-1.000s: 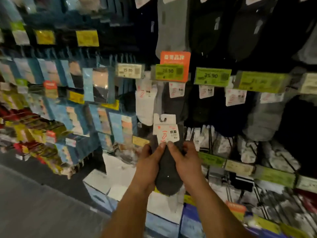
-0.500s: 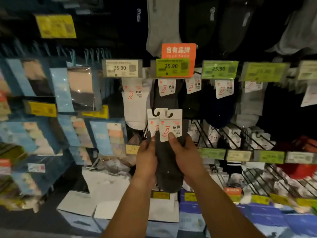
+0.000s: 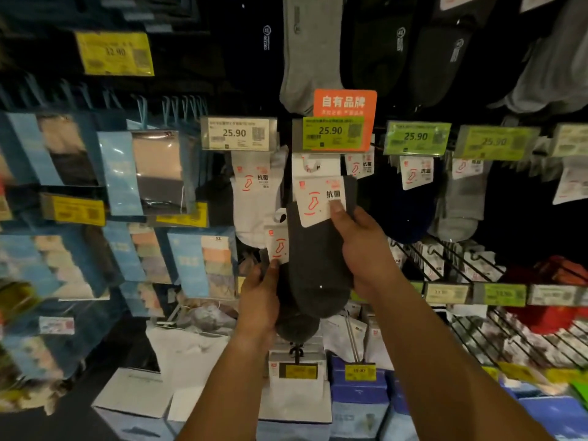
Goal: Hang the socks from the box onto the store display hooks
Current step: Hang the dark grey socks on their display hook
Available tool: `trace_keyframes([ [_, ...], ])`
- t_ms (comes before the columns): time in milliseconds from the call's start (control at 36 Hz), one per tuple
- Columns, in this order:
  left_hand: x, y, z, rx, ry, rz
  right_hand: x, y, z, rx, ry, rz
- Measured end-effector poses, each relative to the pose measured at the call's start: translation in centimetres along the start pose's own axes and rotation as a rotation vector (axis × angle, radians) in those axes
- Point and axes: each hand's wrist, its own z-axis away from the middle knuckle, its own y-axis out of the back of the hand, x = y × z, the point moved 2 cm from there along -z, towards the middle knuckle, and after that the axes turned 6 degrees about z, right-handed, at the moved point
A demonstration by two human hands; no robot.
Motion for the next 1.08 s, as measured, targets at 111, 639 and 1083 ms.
trace_keyframes([
  [111, 0.3, 0.6, -0.2, -0.003, -0.005, -0.010, -1.0, -0.4, -0.3, -0.015, 0.026, -0.052],
  [639, 0.6, 1.6, -0.6, 0.032, 0.017, 0.028, -2.0, 0.1, -2.5, 0.044, -0.039, 0.005],
  [1083, 0.4, 1.5, -0.6, 0.065, -0.007, -0.022, -0.8, -0.5, -12.2, 0.159, -0.123, 0.315],
])
